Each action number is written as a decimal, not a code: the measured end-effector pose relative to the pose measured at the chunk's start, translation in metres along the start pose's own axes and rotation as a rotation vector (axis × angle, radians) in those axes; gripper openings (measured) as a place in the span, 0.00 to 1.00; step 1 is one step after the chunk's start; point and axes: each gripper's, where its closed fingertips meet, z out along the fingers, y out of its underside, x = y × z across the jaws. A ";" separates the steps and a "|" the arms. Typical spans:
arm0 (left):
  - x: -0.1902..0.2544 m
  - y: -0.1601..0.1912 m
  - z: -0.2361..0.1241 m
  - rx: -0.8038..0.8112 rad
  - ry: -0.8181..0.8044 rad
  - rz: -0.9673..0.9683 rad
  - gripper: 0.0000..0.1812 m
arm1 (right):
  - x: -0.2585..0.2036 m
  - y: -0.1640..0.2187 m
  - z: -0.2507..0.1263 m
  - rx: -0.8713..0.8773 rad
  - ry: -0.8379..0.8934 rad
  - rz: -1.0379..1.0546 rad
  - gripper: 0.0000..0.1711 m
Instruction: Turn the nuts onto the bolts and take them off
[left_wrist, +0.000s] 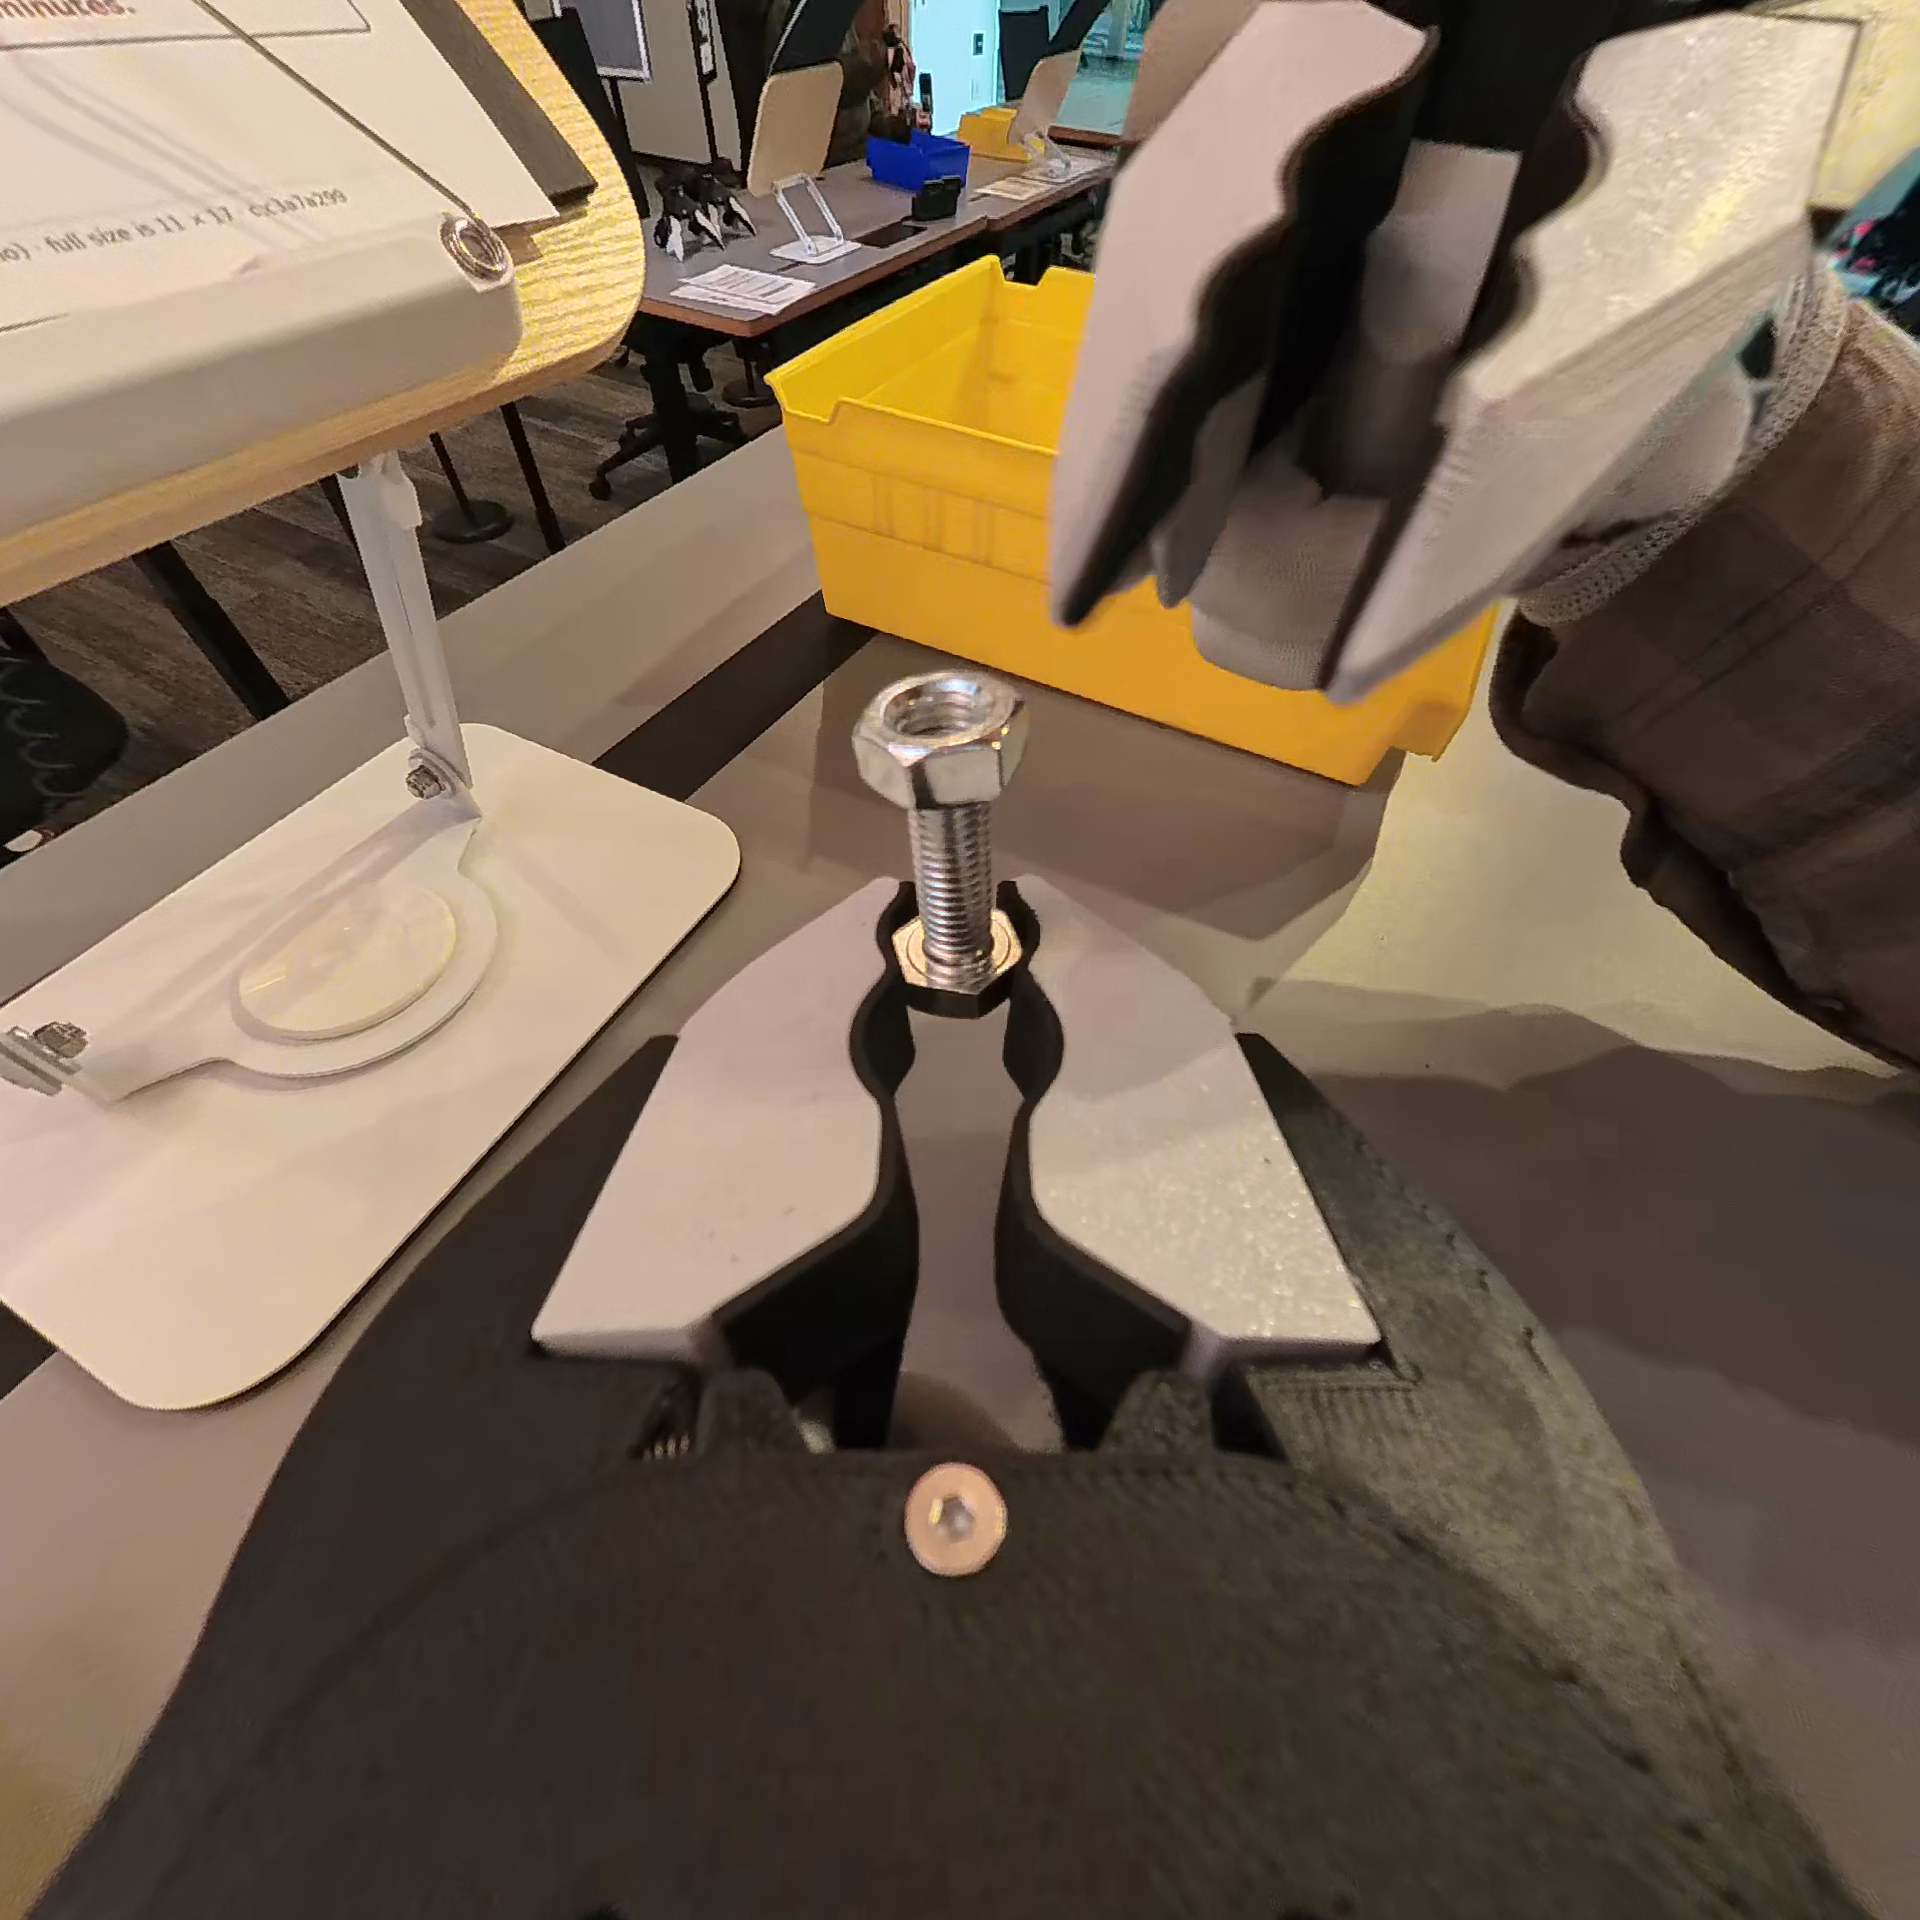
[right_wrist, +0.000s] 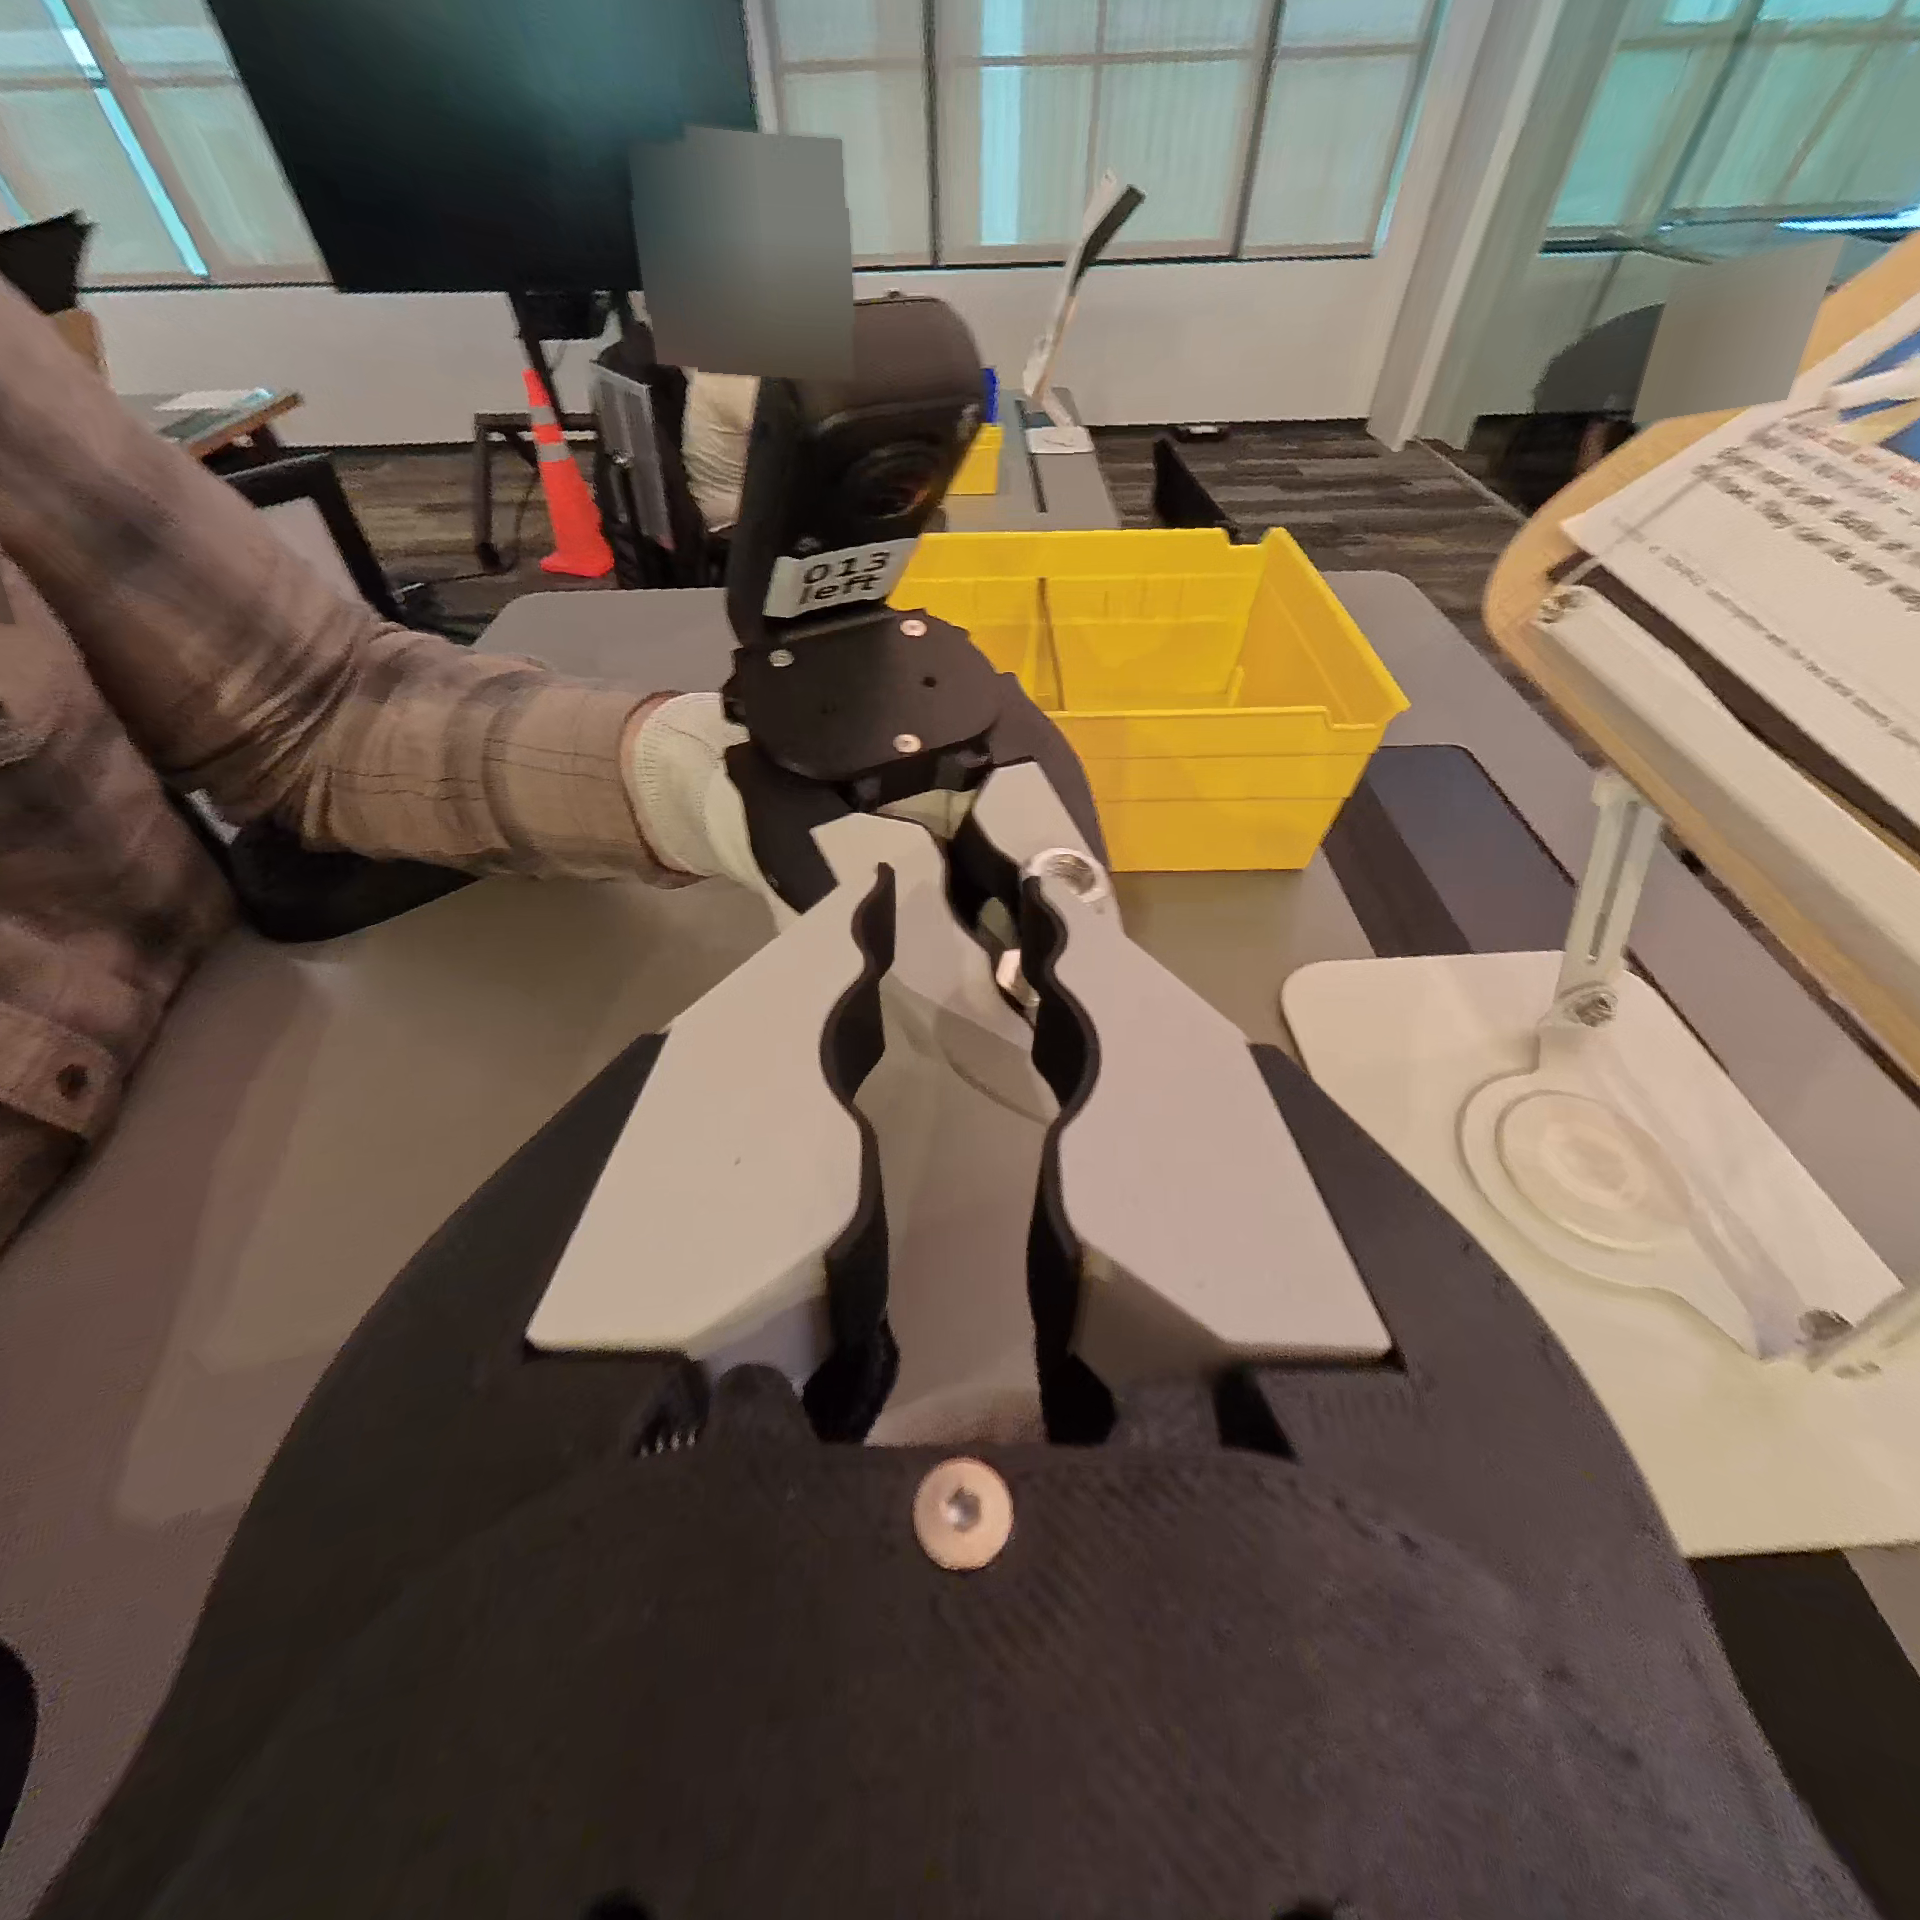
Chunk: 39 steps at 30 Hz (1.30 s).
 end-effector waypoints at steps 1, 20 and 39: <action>0.000 0.000 0.000 0.000 -0.001 0.000 0.08 | 0.005 0.001 -0.001 -0.005 0.029 0.007 0.15; 0.001 0.001 0.001 -0.001 0.000 0.003 0.08 | 0.004 0.010 0.008 -0.060 0.027 0.010 0.25; 0.001 -0.001 0.000 0.005 0.003 0.007 0.08 | 0.000 0.006 0.002 -0.047 0.014 -0.025 0.17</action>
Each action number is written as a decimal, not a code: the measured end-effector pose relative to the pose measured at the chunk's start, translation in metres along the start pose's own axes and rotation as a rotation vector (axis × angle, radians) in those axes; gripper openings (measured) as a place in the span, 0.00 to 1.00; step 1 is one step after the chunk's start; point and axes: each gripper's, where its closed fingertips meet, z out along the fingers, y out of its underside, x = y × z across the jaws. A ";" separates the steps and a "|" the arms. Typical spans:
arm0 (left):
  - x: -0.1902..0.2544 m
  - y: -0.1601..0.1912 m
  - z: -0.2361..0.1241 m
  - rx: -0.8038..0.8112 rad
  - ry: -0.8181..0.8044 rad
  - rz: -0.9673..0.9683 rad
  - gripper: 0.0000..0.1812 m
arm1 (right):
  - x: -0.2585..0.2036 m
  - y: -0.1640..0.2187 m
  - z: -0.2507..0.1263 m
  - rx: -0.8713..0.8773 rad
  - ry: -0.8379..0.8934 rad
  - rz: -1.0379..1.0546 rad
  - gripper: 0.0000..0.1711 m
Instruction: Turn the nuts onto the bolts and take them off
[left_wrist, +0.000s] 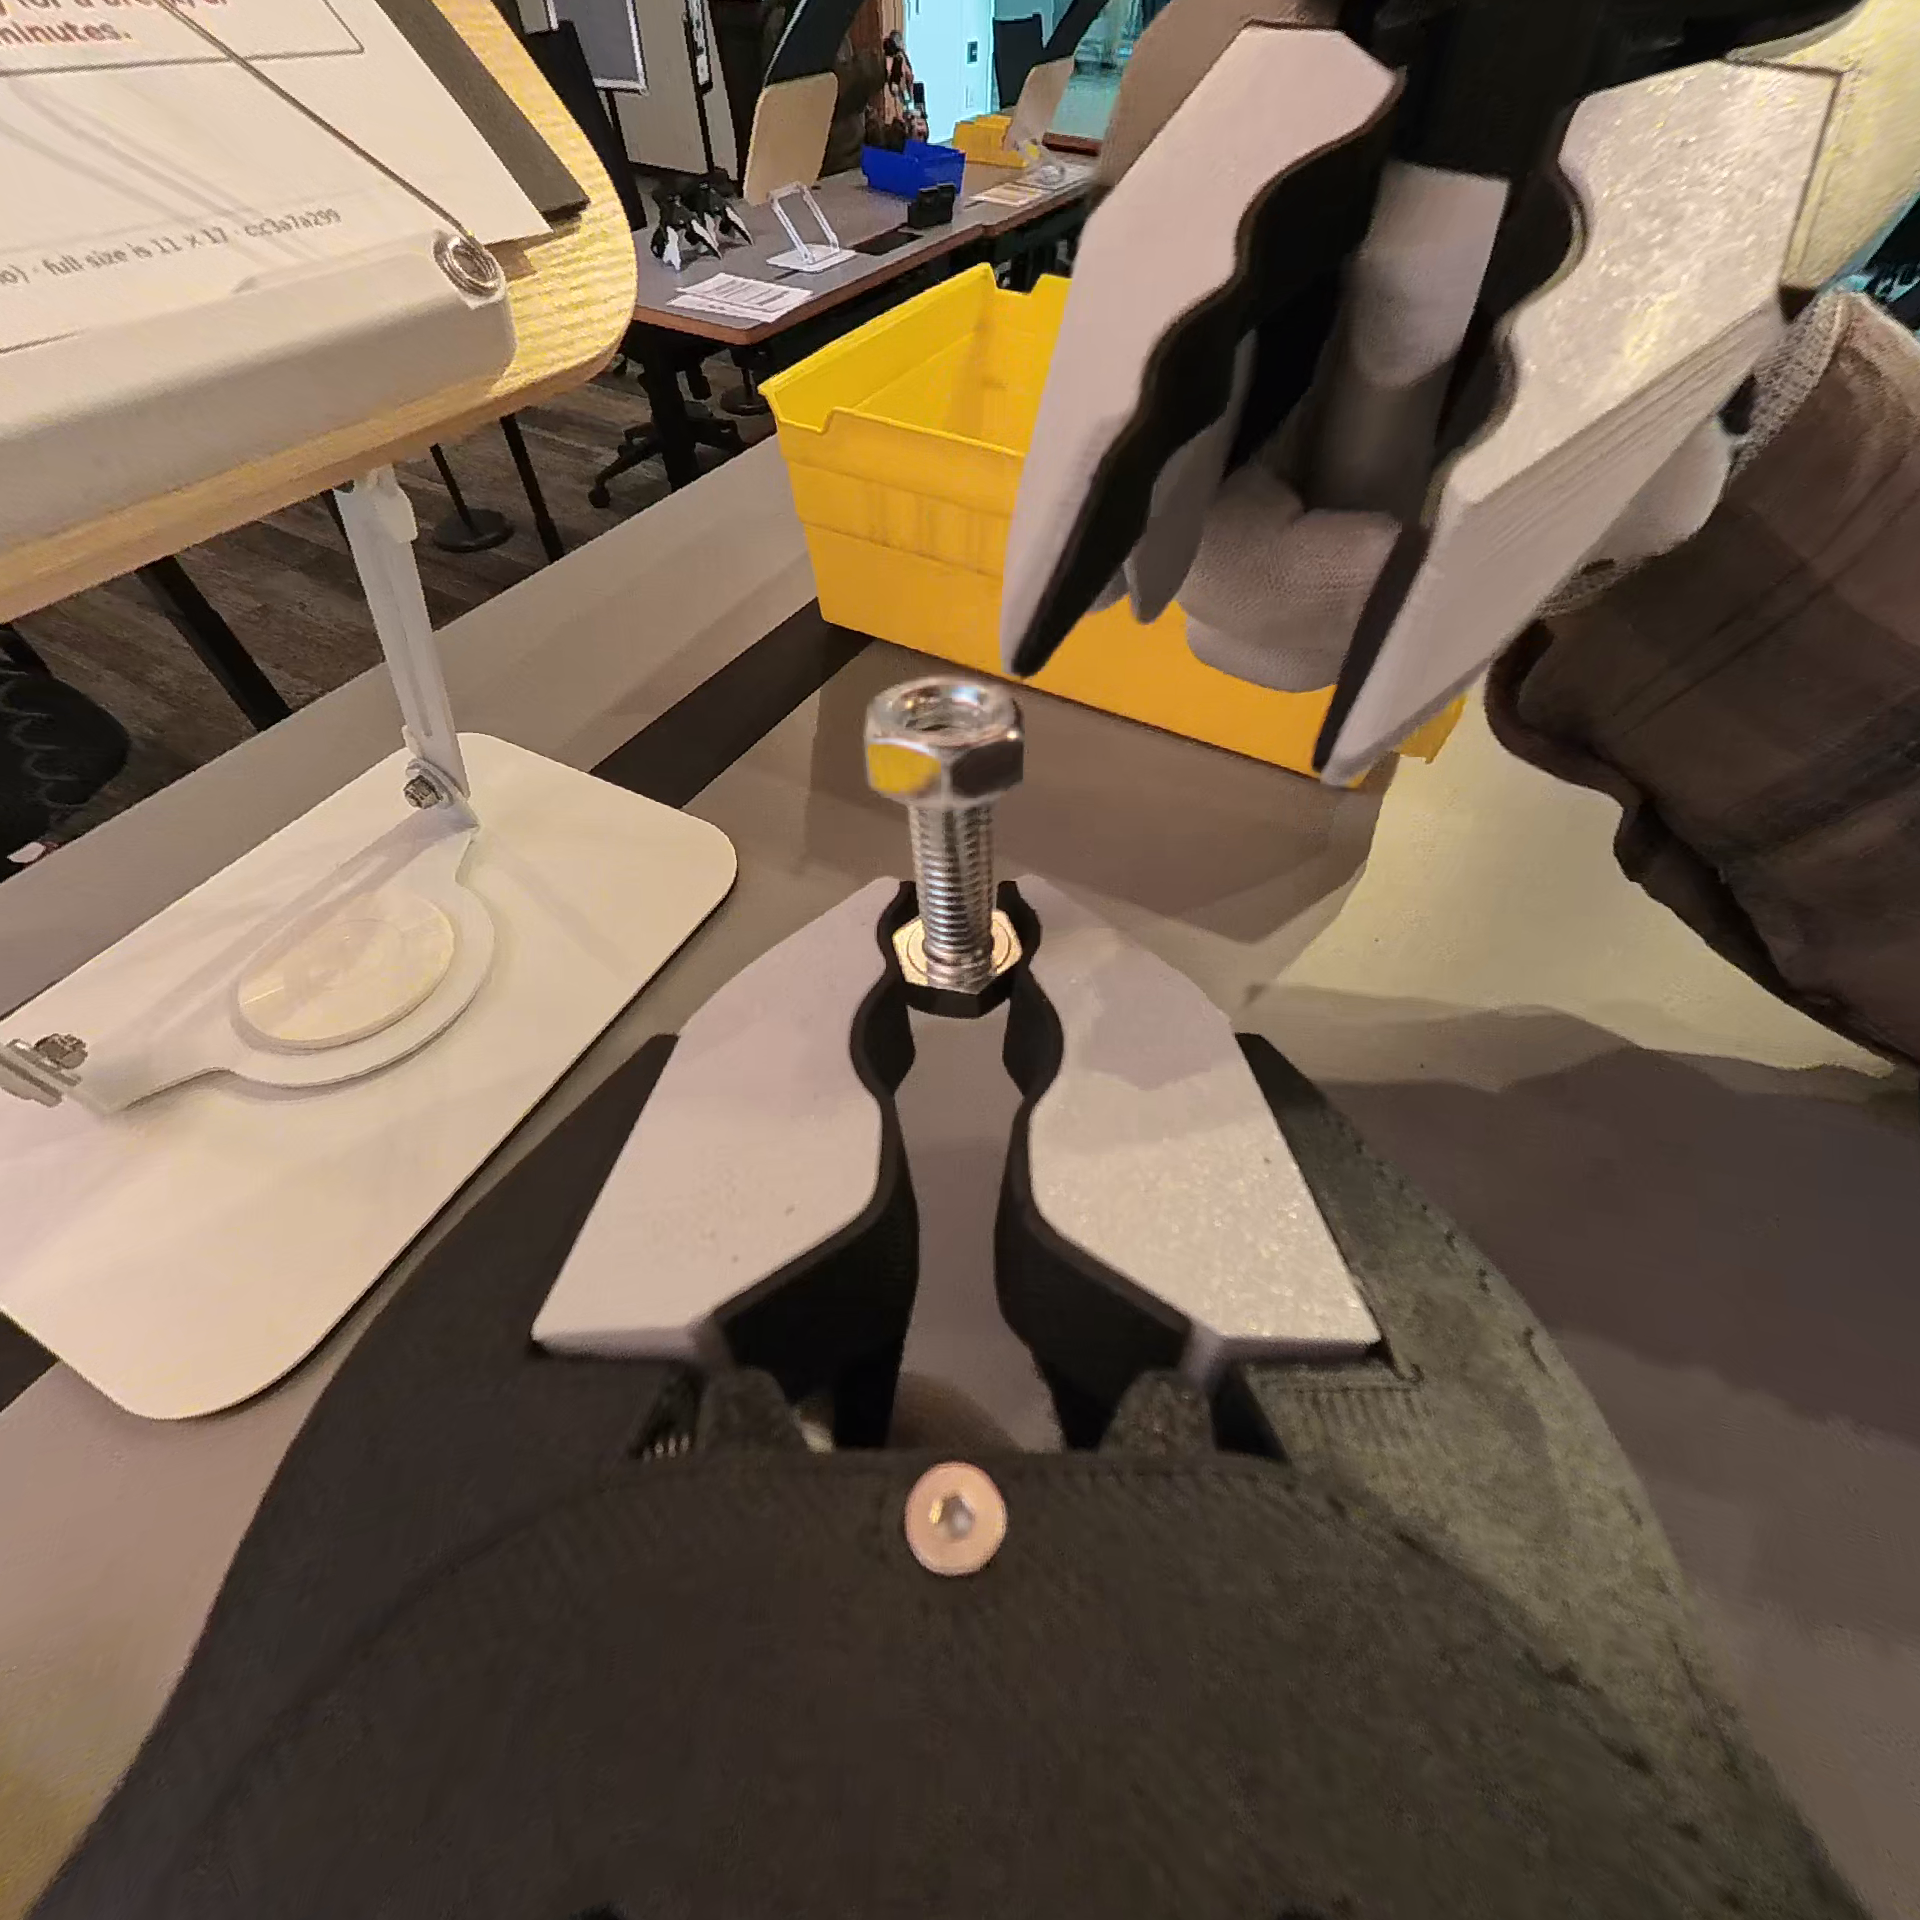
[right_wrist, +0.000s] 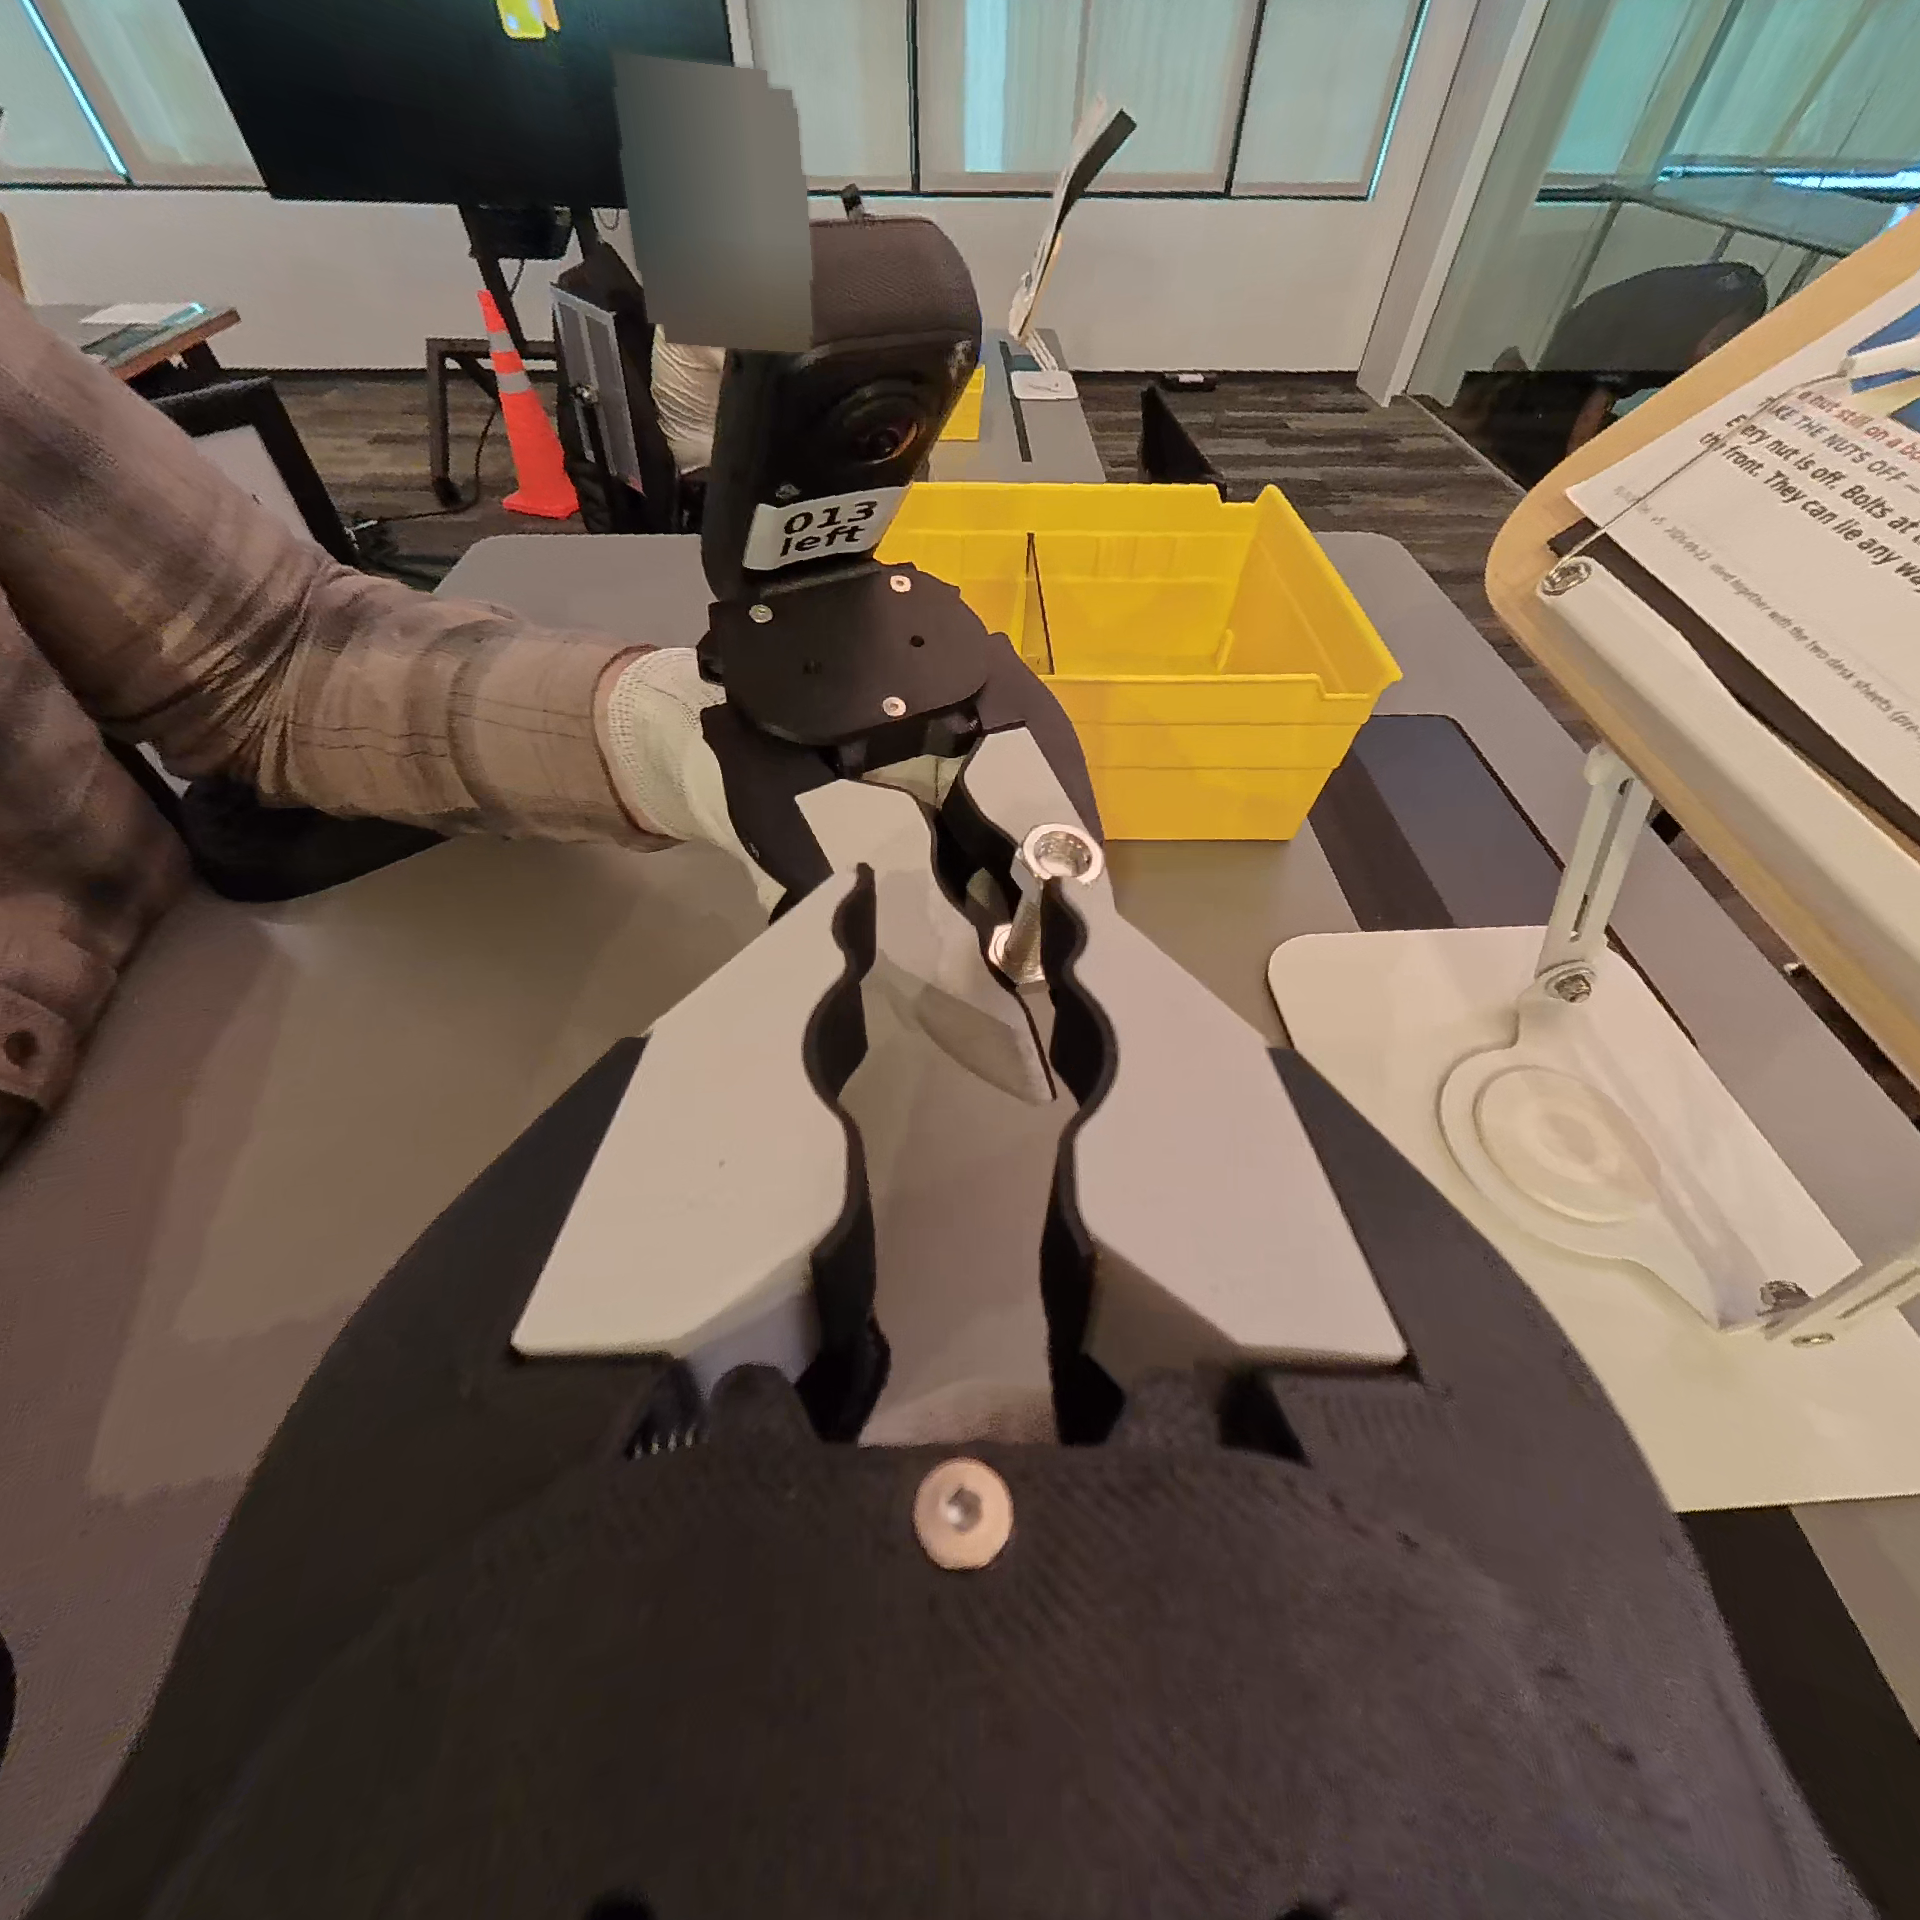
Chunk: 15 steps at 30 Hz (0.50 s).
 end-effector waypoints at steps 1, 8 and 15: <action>0.000 0.000 0.000 0.001 0.001 0.000 0.08 | 0.001 -0.001 -0.001 0.007 0.004 0.002 0.17; 0.002 0.001 0.002 -0.003 0.004 0.003 0.08 | 0.003 0.004 0.007 -0.019 0.014 0.010 0.27; 0.001 -0.001 0.000 0.004 0.002 0.000 0.08 | 0.004 -0.001 -0.001 0.007 0.022 0.011 0.23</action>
